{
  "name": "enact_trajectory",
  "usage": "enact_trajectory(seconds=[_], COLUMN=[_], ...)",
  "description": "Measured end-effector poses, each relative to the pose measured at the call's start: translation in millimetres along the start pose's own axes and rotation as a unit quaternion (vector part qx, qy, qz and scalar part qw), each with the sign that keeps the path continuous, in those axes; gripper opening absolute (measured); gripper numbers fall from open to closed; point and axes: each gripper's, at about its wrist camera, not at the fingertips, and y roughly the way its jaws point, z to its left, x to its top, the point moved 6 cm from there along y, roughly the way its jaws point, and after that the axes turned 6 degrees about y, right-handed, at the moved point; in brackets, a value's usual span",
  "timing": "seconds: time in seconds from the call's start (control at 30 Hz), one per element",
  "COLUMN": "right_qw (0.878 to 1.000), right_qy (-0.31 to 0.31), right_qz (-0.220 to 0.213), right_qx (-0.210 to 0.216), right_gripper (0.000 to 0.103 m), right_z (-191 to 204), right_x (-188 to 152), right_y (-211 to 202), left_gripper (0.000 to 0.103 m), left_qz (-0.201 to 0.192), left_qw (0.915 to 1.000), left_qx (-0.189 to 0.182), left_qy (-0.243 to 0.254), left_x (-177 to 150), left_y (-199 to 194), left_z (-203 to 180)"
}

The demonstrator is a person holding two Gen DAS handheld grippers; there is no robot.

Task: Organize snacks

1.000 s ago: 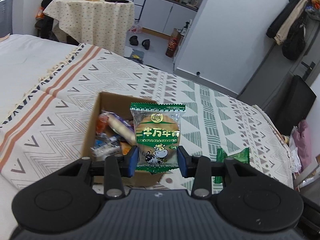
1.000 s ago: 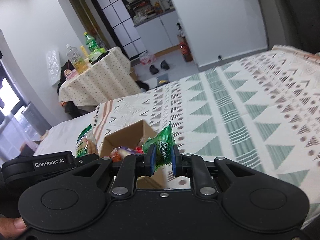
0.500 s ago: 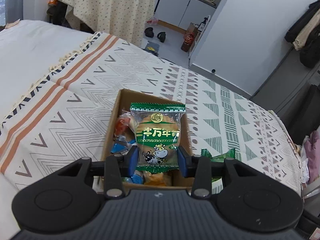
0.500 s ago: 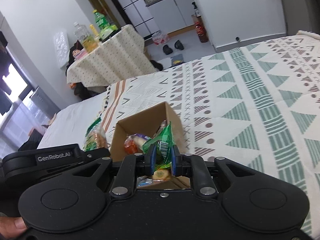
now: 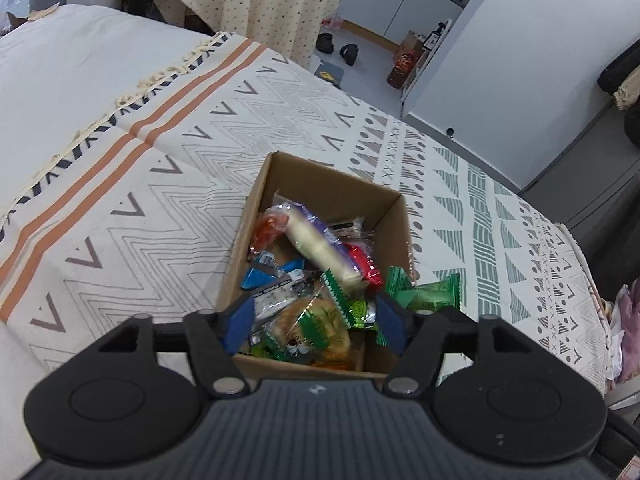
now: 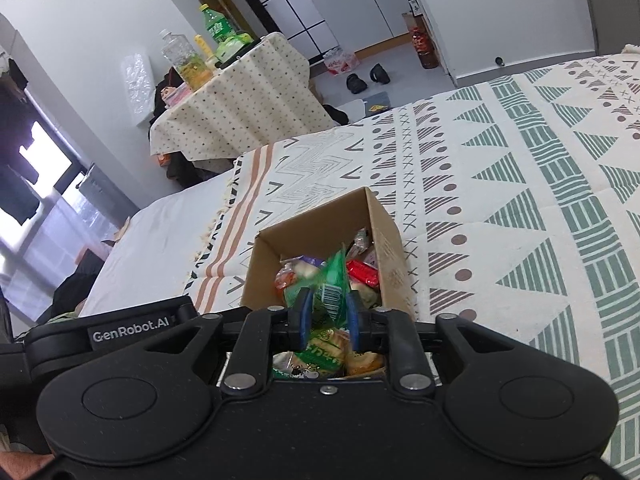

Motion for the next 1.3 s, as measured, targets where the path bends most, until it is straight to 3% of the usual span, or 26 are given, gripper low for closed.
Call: enact_trajectory(seconds=[0.1, 0.2, 0.6, 0.83, 1.03, 1.3], right_qw=[1.000, 1.000, 0.999, 0.996, 0.995, 0.992], right_qy=[0.004, 0.011, 0.006, -0.007, -0.010, -0.027], right_qz=[-0.011, -0.015, -0.040, -0.073, -0.086, -0.105], right_qx=[-0.005, -0.008, -0.028, -0.045, -0.052, -0.062], right_gripper=[0.034, 0.034, 0.051, 0.076, 0.082, 0.097], right_z=[-3, -10, -27, -38, -49, -56], right_x=[3, 5, 7, 12, 9, 5], right_y=[-4, -12, -48, -86, -110, -147], left_gripper=[0.075, 0.082, 0.084, 0.092, 0.102, 0.103], left_qz=[0.001, 0.001, -0.003, -0.022, -0.038, -0.054], left_qw=[0.9999, 0.9997, 0.9980, 0.9975, 0.9966, 0.9942], left_qx=[0.011, 0.022, 0.047, 0.038, 0.031, 0.019], left_qy=[0.000, 0.007, 0.043, 0.054, 0.065, 0.091], left_x=[-2, -4, -13, -18, -26, -42], left_y=[-3, -7, -25, -44, -62, -88], left_z=[1, 1, -12, -29, -44, -60])
